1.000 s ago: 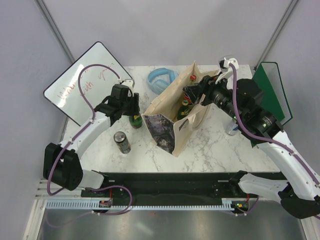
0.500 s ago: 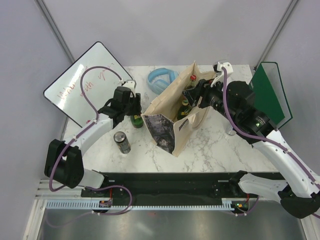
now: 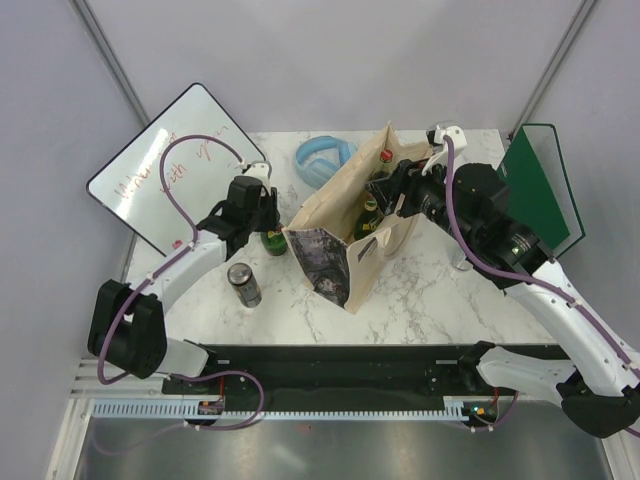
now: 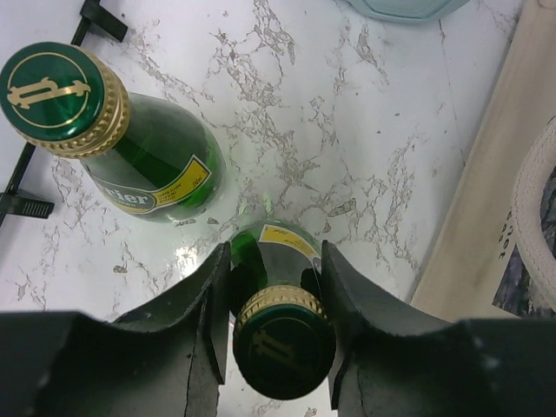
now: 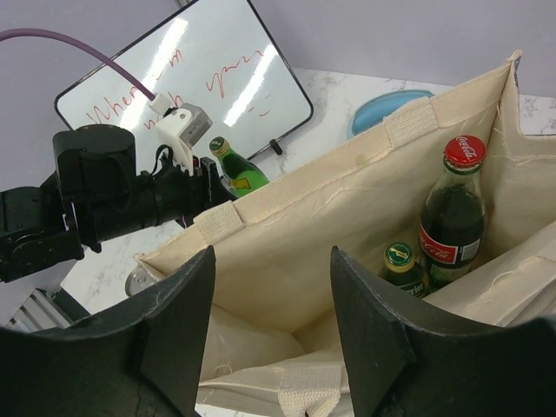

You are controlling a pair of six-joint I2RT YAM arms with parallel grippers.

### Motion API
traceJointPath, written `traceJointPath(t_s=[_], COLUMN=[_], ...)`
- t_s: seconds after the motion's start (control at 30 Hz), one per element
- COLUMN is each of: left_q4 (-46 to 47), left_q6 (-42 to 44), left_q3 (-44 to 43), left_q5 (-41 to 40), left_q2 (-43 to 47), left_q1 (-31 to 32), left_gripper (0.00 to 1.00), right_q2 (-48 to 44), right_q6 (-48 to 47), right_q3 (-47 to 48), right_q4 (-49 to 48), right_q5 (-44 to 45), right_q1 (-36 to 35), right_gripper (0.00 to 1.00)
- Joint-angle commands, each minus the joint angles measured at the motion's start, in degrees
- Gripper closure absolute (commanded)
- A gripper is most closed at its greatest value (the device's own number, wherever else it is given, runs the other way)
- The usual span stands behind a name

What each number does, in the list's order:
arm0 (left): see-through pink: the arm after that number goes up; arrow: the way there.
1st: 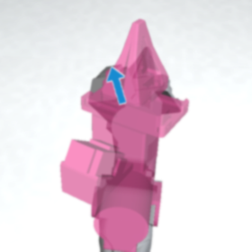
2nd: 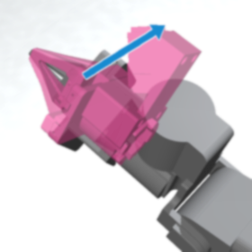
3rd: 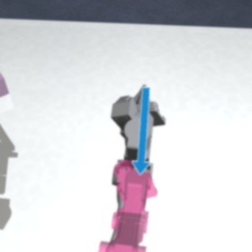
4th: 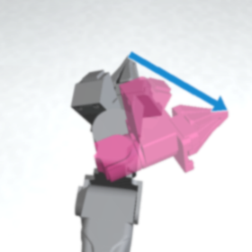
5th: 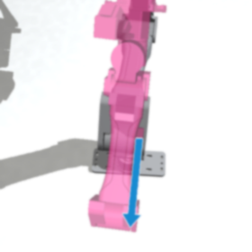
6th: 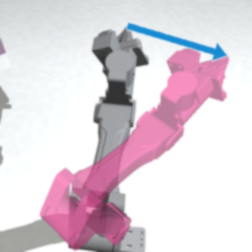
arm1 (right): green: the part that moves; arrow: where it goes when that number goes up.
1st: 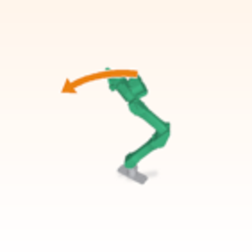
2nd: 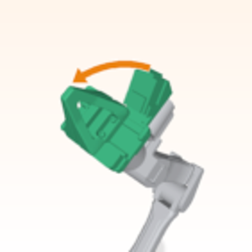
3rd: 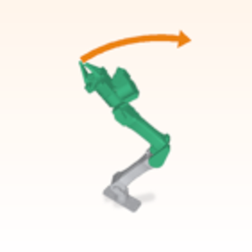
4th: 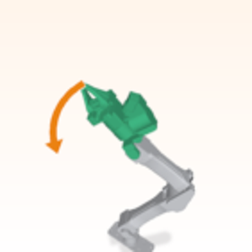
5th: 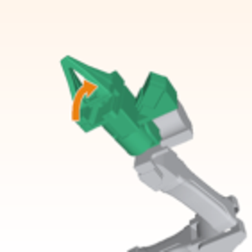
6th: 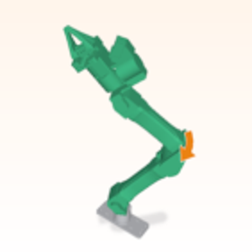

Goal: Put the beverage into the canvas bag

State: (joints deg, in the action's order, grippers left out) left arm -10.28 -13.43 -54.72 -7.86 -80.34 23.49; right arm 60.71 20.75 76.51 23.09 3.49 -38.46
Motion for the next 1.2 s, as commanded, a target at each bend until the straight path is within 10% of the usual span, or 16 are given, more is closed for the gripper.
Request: traceJointPath(t_s=[0.0, 1.17], left_q4=[1.1, -29.4], left_q6=[-1.5, 1.8], left_q3=[0.1, -30.9], left_q5=[0.1, 0.8], left_q2=[3.0, 3.1], left_q1=[0.4, 0.8], left_gripper=[0.98, 0.98], right_q2=[-1.2, -3.8], right_q6=[-0.3, 0.3], right_q3=[-0.3, -7.2], right_q4=[-1.8, -1.0], right_q5=[0.7, 3.7], right_q1=[-0.2, -0.1], right_gripper=[0.37, 0.37])
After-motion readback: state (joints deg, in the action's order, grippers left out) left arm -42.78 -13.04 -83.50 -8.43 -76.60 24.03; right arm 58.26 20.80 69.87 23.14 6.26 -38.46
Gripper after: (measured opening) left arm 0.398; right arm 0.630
